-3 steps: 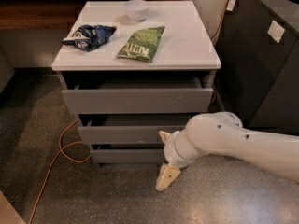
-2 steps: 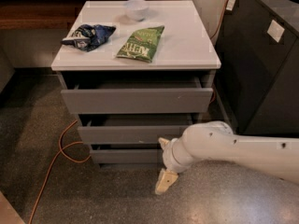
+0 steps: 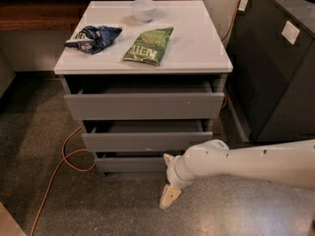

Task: Open bottom drawer

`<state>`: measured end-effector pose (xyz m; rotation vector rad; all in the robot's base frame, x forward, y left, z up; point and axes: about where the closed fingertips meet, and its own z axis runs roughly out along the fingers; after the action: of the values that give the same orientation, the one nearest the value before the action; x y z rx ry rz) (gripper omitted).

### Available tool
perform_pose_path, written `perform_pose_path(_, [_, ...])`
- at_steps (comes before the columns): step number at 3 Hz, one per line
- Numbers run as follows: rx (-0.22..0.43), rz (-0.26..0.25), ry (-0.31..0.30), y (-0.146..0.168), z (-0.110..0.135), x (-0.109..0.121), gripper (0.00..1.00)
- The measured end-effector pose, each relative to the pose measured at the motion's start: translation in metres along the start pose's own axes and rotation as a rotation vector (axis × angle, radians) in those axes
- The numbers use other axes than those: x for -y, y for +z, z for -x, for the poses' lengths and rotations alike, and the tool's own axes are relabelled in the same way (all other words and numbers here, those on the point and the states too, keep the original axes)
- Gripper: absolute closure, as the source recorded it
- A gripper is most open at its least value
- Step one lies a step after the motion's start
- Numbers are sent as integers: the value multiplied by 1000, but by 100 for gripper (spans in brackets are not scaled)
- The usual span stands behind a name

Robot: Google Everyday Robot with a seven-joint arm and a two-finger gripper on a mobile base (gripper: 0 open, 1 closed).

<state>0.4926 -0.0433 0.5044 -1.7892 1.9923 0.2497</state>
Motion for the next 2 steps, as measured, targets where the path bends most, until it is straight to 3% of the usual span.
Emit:
perform_pose_path(1, [14, 5, -21, 50, -19, -6, 0])
perform_pose_path(2, [13, 7, -22, 51, -19, -7, 0])
